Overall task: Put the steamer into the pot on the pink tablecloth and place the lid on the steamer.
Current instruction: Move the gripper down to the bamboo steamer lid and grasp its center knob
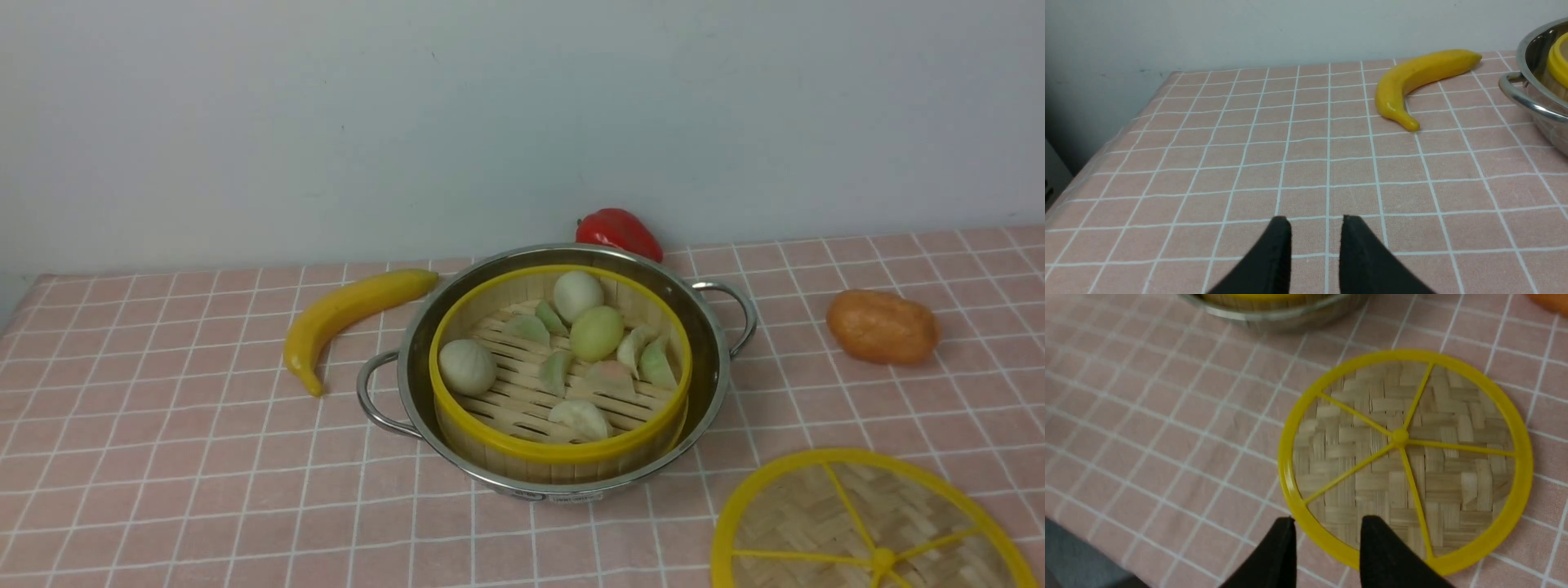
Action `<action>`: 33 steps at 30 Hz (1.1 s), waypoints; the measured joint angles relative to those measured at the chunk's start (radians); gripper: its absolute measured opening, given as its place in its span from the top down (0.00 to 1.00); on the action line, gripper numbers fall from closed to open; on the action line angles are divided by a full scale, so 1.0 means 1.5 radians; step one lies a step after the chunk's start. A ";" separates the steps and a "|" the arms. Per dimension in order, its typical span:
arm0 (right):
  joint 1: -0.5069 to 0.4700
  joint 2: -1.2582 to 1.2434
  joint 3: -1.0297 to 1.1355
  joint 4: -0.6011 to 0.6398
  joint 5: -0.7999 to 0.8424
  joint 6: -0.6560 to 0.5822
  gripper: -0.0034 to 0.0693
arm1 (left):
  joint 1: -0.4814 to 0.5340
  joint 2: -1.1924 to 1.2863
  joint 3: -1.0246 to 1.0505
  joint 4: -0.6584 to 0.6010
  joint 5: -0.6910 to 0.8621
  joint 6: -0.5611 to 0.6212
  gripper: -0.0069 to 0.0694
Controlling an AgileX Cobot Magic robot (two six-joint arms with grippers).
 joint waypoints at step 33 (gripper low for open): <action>0.142 0.659 -0.167 -0.195 -0.112 0.095 0.54 | 0.000 -0.001 0.000 0.000 -0.001 0.000 0.62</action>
